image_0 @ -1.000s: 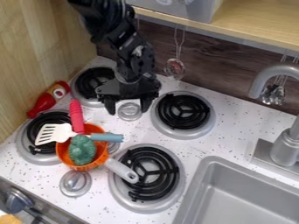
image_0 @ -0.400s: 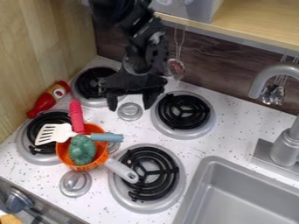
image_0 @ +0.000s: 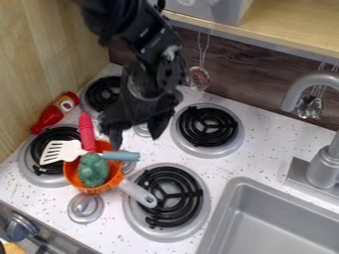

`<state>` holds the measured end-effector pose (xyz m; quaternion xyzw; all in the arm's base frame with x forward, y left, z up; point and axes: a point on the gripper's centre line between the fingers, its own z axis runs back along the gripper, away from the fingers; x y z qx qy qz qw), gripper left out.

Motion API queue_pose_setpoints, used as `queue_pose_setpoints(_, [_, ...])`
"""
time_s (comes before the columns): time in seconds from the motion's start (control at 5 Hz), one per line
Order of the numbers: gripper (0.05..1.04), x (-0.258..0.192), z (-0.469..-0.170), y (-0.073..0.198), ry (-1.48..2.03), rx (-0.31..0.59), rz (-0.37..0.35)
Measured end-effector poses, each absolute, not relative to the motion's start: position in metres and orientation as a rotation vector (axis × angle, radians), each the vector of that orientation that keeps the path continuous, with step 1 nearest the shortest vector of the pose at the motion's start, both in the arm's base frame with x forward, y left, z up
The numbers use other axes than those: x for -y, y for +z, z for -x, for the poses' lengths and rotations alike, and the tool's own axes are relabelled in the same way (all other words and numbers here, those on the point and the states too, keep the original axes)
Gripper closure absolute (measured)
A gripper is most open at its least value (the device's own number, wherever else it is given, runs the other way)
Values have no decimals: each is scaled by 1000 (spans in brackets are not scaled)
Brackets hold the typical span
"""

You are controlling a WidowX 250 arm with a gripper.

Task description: Moved the orange pot to the upper left burner

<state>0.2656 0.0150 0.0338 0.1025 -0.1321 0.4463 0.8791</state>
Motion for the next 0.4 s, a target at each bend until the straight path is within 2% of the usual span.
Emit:
queue_pose_setpoints(0.2, [83,0,-238,22,1046,301,-169])
queue_pose_setpoints(0.4, [83,8,-229,11,1096,299,-130])
